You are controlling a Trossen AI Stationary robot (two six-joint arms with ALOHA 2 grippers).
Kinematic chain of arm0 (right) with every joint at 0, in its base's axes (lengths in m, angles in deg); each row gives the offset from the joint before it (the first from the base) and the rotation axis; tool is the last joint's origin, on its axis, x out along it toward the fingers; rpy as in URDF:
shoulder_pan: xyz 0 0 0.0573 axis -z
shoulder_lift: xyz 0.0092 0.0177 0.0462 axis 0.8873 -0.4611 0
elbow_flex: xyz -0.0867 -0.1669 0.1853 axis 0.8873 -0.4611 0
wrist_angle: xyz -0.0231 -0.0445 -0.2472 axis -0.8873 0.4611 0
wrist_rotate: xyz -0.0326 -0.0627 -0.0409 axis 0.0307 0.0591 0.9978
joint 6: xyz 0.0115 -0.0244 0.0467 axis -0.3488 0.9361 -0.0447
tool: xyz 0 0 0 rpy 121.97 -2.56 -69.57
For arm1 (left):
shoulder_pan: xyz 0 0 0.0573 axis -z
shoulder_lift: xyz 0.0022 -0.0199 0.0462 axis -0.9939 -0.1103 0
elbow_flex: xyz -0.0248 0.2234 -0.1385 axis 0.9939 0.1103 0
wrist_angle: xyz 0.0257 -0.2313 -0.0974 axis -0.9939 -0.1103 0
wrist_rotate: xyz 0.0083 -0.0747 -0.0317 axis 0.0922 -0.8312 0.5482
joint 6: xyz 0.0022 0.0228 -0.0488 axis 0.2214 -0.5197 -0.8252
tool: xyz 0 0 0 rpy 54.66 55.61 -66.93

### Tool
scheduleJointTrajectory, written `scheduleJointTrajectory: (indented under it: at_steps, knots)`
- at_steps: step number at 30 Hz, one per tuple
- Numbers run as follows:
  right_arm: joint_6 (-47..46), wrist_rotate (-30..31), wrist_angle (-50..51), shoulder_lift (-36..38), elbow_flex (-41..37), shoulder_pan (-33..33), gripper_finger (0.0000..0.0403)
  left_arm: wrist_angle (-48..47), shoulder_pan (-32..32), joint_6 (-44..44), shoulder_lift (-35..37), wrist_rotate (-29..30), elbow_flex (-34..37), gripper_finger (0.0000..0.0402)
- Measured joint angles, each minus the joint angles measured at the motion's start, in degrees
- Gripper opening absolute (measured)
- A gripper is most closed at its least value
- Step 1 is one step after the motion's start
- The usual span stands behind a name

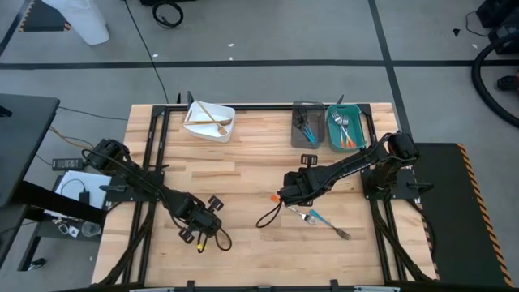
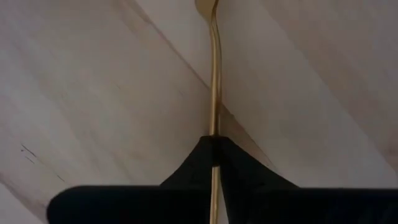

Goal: Sort silverware by color (type)
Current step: Put the gold fork into the white bin

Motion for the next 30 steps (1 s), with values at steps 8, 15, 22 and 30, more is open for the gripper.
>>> scheduleJointTrajectory:
  at_steps: [8,15,22,30]
  knots:
    - [0.02,0.00,-0.74,0.00,0.01,0.00,0.0078,-7.69,-0.76,-0.42,-0.23,3.79,-4.10,0.0017]
    - [0.02,-0.02,-0.91,0.00,0.00,0.00,0.0078,-15.67,-1.62,-0.42,-0.17,10.38,-6.88,0.0017]
    - [0.01,-0.02,-0.90,0.00,0.00,0.00,0.0078,-21.27,-3.21,-1.03,-0.09,15.95,-9.04,0.0017]
    - [-0.15,-0.31,-1.56,-0.02,0.00,0.00,0.0078,-24.44,-7.23,-2.37,3.35,19.43,-9.17,0.0017]
